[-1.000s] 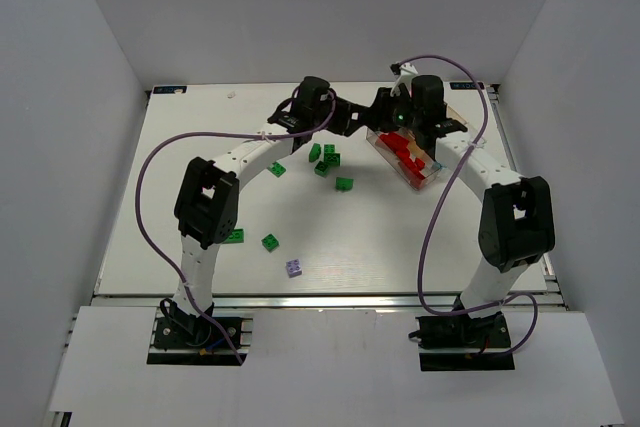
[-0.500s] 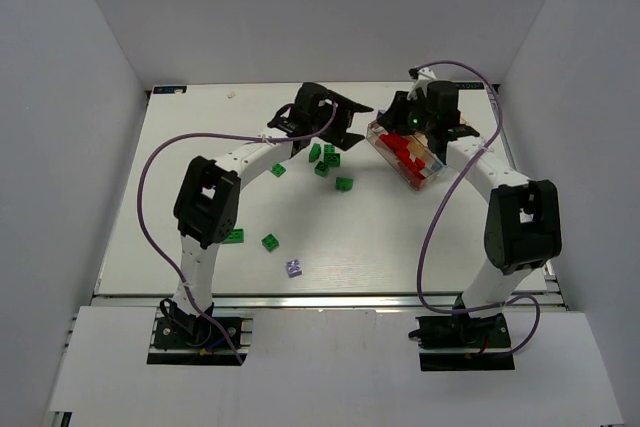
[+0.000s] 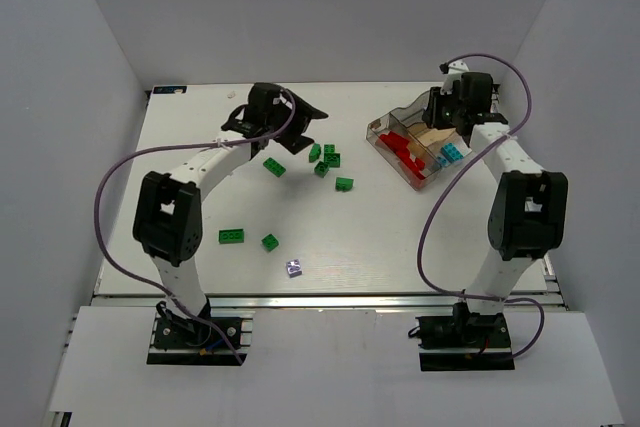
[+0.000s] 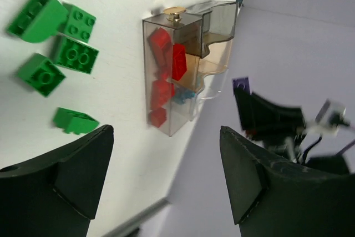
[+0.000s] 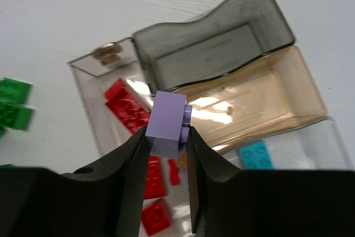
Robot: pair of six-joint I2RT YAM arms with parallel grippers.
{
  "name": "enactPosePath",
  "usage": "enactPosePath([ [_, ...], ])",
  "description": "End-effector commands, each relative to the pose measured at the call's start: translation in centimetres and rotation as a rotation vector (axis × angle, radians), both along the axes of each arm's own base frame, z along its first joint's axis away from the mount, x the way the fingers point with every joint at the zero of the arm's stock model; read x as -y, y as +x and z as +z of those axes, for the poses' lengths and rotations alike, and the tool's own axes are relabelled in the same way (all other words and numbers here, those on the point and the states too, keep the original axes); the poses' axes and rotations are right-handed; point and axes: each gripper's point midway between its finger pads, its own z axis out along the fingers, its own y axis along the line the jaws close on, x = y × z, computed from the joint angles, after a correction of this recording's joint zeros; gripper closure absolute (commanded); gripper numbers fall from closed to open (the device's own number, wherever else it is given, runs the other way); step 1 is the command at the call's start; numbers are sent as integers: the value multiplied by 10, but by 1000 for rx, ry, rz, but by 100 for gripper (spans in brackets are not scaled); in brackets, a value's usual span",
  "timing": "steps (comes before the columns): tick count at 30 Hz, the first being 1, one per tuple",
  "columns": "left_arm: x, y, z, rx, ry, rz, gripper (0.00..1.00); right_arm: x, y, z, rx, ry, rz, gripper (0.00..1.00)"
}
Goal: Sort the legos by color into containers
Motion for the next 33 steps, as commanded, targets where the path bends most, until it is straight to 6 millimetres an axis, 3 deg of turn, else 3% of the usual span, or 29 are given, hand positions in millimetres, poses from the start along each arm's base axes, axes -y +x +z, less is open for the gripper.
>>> enactPosePath([
  [1,-22,-26,39,168,197,-97,14,25,16,-9,-16,-129,18,100],
  [6,-62,-53,54,245,417,-121,12,30,25,-31,-83,-176,88,100],
  [10,-93,-79,52,244,514,-74,9,28,35,-41,-76,-217,142,90],
  [13,-112,-100,48,240,554,-47,6,30,41,-48,-95,-227,152,73],
  [14,-116,-105,47,237,562,-44,6,30,42,-49,-96,-230,154,58],
  [16,-126,-118,43,226,584,-32,6,31,42,-52,-102,-236,156,46],
  [17,-131,-121,41,220,600,-21,6,31,43,-50,-99,-240,158,36],
  [18,-136,-126,38,202,614,-18,5,30,43,-48,-95,-240,162,32],
  [22,-150,-142,32,180,655,-4,5,28,40,-35,-79,-246,179,28],
  [24,-158,-148,30,174,681,6,5,22,36,-14,-32,-240,233,27],
  [26,-165,-154,32,168,700,25,5,5,20,1,-2,-218,371,26],
  [27,-170,-158,29,153,717,30,5,-27,-2,26,109,-176,604,26],
  [29,-180,-162,29,143,750,57,5,-56,-57,34,147,-81,873,26],
  [30,-186,-168,28,135,764,64,5,-81,-97,50,238,28,1048,26],
  [31,-191,-170,28,130,782,83,5,-90,-132,43,298,14,1199,25],
  [32,-195,-173,28,124,791,92,6,-114,-160,43,338,36,1306,23],
  [33,-199,-178,28,115,802,95,6,-121,-194,32,286,82,1362,23],
])
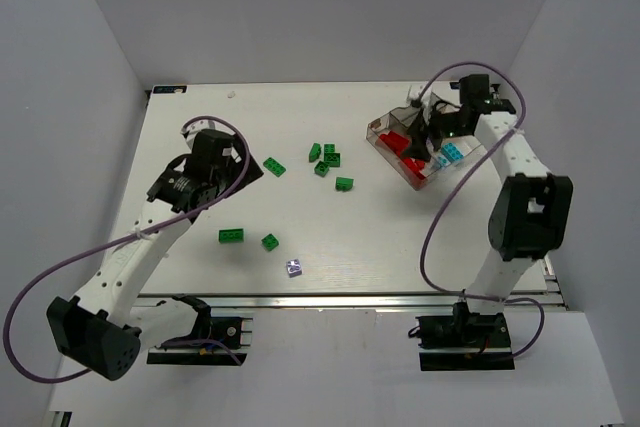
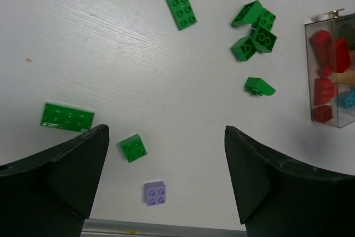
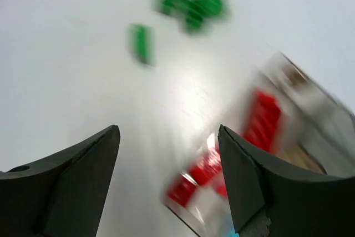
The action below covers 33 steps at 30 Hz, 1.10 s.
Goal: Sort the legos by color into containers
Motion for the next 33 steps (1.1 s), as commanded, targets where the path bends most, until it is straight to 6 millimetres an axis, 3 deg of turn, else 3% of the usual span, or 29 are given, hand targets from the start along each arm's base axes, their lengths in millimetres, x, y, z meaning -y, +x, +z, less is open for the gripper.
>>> enactPosePath([
  [1,-27,-18,-1,-10,82,69,6,-72,-125,26,127,221,533,23],
  [2,-31,-22,-2,-20,89,78,6,-93,-154,20,124,209,638,23],
  [3,-33,-26,-2,-18,88,87,6,-98,-165,13,140,196,681,22],
  [4,-35,-28,-3,-21,82,98,6,-99,-181,-7,100,182,703,22],
  [5,-36,-31,-4,-26,82,104,6,-114,-203,-13,111,142,782,22],
  [6,-38,-36,-6,-28,78,109,6,-124,-194,-18,193,122,791,21],
  [7,-39,-38,-8,-32,68,120,6,-123,-208,-37,73,105,735,20],
  [8,-40,-42,-10,-41,66,124,6,-137,-216,-40,106,61,755,19],
  [9,-41,-44,-12,-47,62,132,6,-152,-203,-41,194,56,734,18],
  [10,-43,-48,-12,-50,51,149,6,-155,-205,-47,177,43,711,17],
  [11,-46,-54,-16,-70,58,157,6,-164,-221,-60,140,10,730,17],
  [16,-51,-67,-19,-89,48,174,6,-191,-236,-89,44,-79,675,11],
  [19,-52,-71,-19,-91,45,178,6,-210,-233,-89,83,-70,648,11],
  [23,-55,-77,-23,-102,40,189,7,-233,-249,-101,55,-91,689,11],
  [33,-62,-91,-31,-115,0,262,7,-256,-268,-126,66,-135,744,11],
])
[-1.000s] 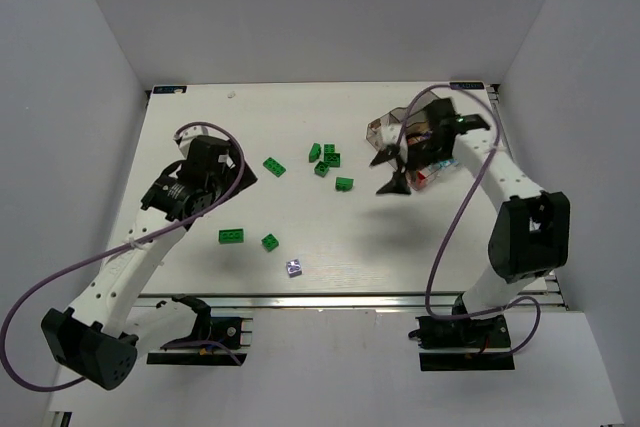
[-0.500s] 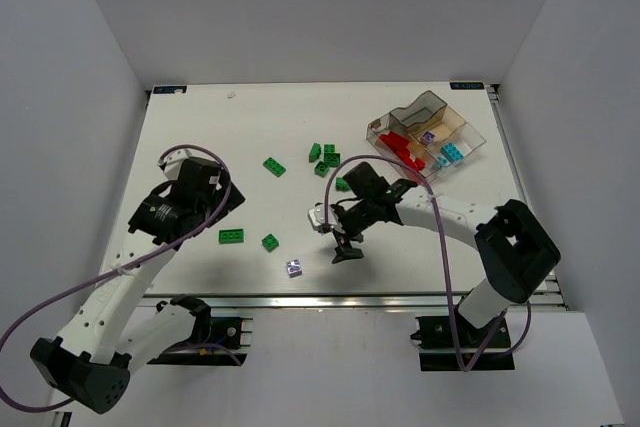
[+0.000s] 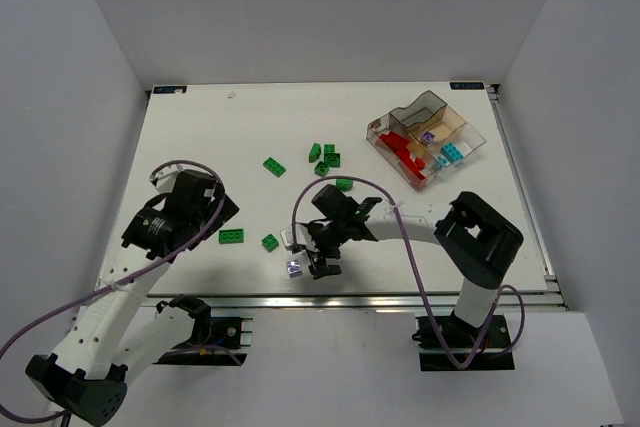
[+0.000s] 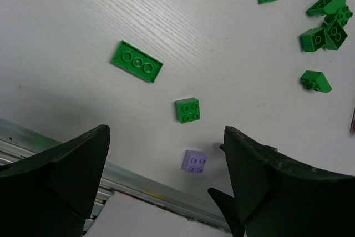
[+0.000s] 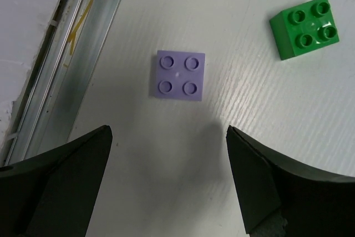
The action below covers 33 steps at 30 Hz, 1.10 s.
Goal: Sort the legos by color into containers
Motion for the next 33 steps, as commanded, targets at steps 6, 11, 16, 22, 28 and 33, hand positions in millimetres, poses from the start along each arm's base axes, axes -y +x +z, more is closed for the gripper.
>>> enactPosePath([
  [6,-7,-12,-15,-10,-47,98,9,-37,6,0,59,41,-28,14],
  [11,-5,-12,-26,-26,-67,119,10,-49,6,-3,66,58,-37,19],
  [16,-2,-13,-34,-43,-84,130,11,-58,7,1,74,95,-43,32],
  [22,-3,-13,-44,-57,-87,165,13,-55,6,6,64,93,-34,87],
  [28,2,-10,-75,-103,-113,212,14,-21,40,41,47,107,-200,100],
  [33,10,2,-87,-97,-148,232,13,29,118,100,55,165,-529,100],
])
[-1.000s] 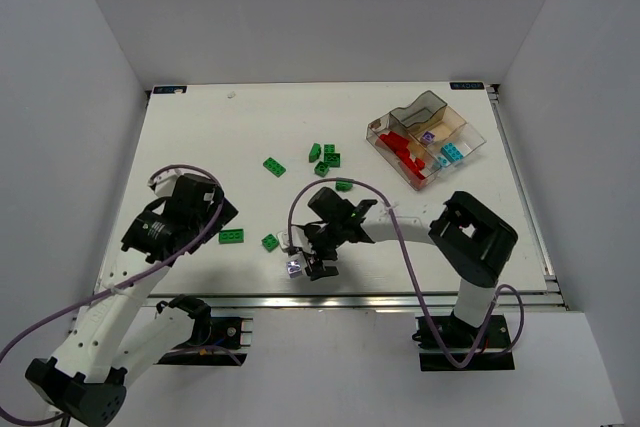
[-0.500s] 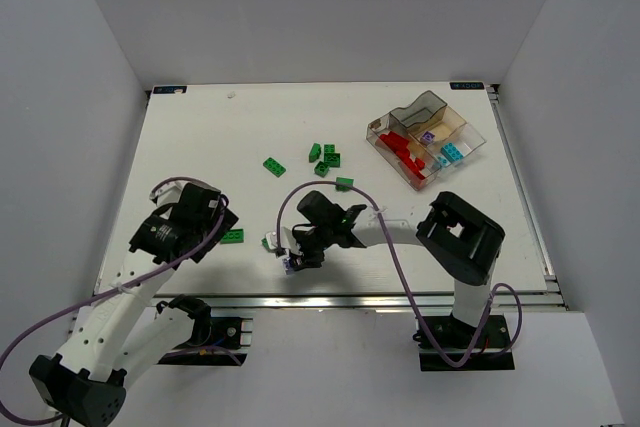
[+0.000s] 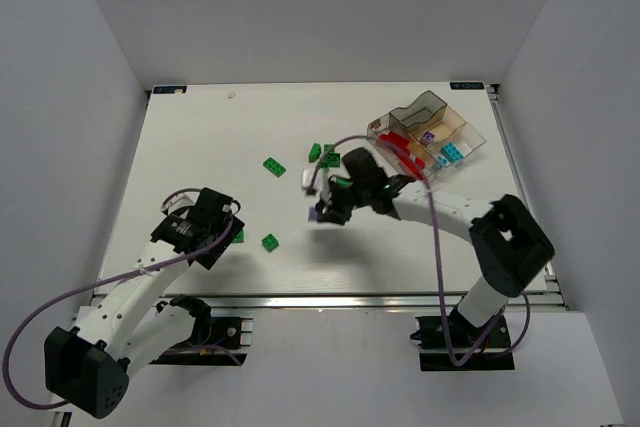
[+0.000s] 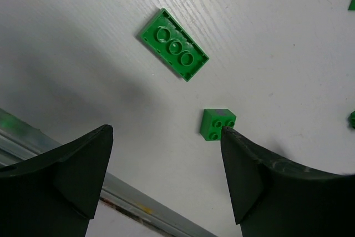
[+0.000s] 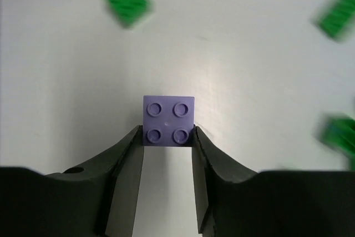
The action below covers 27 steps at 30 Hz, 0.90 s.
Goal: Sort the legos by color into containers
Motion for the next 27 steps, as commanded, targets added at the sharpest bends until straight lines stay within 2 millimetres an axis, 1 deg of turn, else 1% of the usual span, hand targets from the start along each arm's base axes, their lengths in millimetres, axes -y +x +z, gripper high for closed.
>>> enactPosePath([
  [1,9,17,-1,50,-48,33,12,46,70,59,47,70,-294,100],
  [3,11,21,-3,51,-47,33,10,67,90,72,63,75,-391,100],
  [4,12,23,-4,47,-46,32,9,100,121,75,92,54,-546,100],
  [5,12,25,-7,34,-36,32,8,111,132,80,99,55,-607,100],
  [6,12,26,-8,30,-28,31,7,132,146,77,81,42,-681,100],
  [7,12,27,-8,29,-24,28,7,146,158,77,87,33,-748,100],
  [9,13,31,-8,24,-12,13,6,193,189,72,48,8,-936,100],
  [10,14,32,-8,23,-8,8,6,206,199,69,34,-10,-993,100],
  [11,15,33,-9,18,-6,0,6,242,214,69,8,-12,-1100,100],
  [12,15,35,-10,16,-4,-3,6,249,226,71,-31,-13,-1144,100],
  [13,16,35,-10,13,-6,-6,6,257,233,73,-48,-5,-1160,100],
  [14,16,35,-10,10,-4,-10,6,283,244,75,-55,0,-1221,100],
  [15,17,35,-12,6,-5,-12,6,289,255,79,-57,2,-1236,100],
  [16,17,34,-12,4,-6,-12,6,294,261,81,-46,6,-1237,100],
  [17,17,34,-13,2,-4,-12,6,306,268,83,-34,5,-1254,100],
  [18,16,33,-13,-1,-2,-12,6,312,278,85,-18,2,-1262,100],
  [19,16,33,-13,1,-2,-11,6,320,283,84,-14,-2,-1273,100],
  [20,15,33,-13,4,0,-10,5,321,288,85,-4,-6,-1266,100],
  [21,15,33,-12,4,2,-9,5,323,292,70,-33,-34,-1262,100],
  [22,15,33,-12,6,2,-8,5,323,301,76,-16,-29,-1263,100],
  [23,15,33,-12,6,1,-9,5,338,305,71,-26,-32,-1290,100],
  [24,15,34,-11,8,2,-8,5,340,307,56,-58,-51,-1288,100],
  [25,15,33,-12,6,3,-10,5,344,311,54,-62,-51,-1293,100],
  [26,15,33,-12,5,2,-10,4,345,316,57,-52,-47,-1293,100],
  [27,15,33,-12,5,0,-11,4,345,318,47,-75,-58,-1286,100],
])
